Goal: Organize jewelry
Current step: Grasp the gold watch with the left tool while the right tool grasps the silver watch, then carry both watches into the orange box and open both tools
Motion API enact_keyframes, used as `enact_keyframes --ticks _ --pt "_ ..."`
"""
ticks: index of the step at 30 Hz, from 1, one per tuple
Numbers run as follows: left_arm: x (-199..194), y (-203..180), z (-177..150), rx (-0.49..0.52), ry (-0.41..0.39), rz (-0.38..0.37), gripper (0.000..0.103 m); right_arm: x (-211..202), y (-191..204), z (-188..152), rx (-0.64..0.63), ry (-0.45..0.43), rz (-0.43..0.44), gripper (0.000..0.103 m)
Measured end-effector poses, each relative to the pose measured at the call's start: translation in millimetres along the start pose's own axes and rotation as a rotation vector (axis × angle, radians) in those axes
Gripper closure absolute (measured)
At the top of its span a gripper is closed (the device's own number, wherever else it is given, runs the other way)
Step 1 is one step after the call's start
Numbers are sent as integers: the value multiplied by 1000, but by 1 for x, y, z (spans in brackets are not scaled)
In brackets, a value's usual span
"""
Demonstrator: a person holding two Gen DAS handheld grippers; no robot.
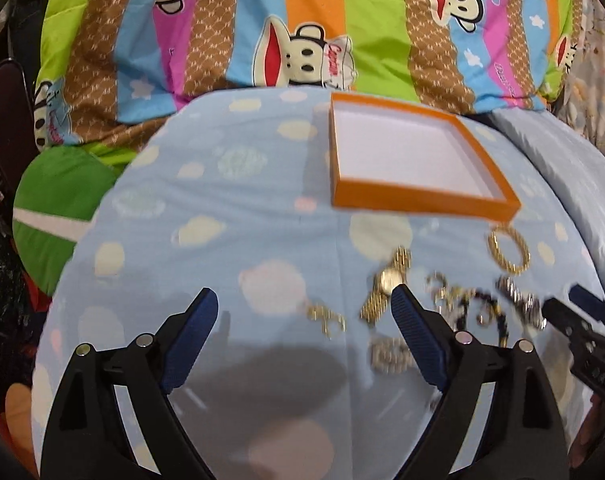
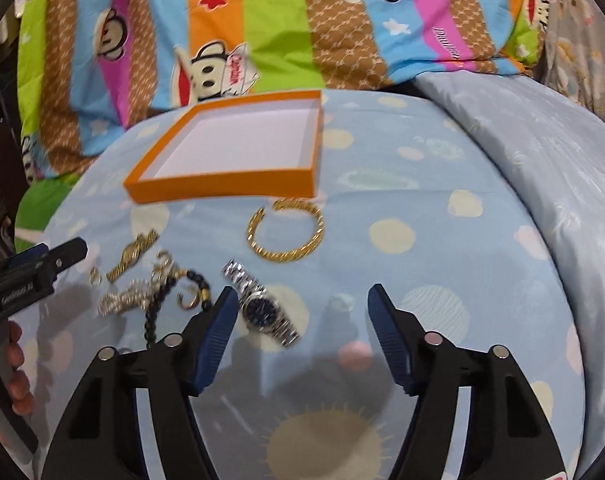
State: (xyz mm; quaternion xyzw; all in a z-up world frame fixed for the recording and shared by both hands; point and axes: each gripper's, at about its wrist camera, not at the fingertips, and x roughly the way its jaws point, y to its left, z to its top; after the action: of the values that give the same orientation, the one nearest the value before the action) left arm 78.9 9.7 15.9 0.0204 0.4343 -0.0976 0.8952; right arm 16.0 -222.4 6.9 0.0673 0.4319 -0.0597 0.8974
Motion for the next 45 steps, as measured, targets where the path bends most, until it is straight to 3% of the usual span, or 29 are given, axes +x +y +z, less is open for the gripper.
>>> enact_keyframes --ticks 5,11,14,24,28,36,38,43,45 --pt "-4 -9 -23 36 11 -10 17 10 16 -3 -65 8 -17 45" --pt "3 -20 -27 65 21 -48 18 23 15 -4 -43 34 -11 61" --pt "5 -21 -27 65 19 -56 18 21 17 -4 -42 30 1 76" --pt "19 -20 -11 43 26 -42 20 5 9 -11 40 -8 33 79" --pt "38 -25 1 57 60 -61 33 2 6 -10 60 -4 48 79" --pt "47 -35 8 91 43 -85 38 3 4 -10 75 -4 58 79" --pt "47 -39 7 111 37 -91 46 2 4 -9 79 -6 60 79" --pt "43 -45 5 139 29 -123 81 -3 4 -7 87 -19 62 79" --pt "40 -45 4 137 32 -129 81 -8 5 -6 84 -27 63 79"
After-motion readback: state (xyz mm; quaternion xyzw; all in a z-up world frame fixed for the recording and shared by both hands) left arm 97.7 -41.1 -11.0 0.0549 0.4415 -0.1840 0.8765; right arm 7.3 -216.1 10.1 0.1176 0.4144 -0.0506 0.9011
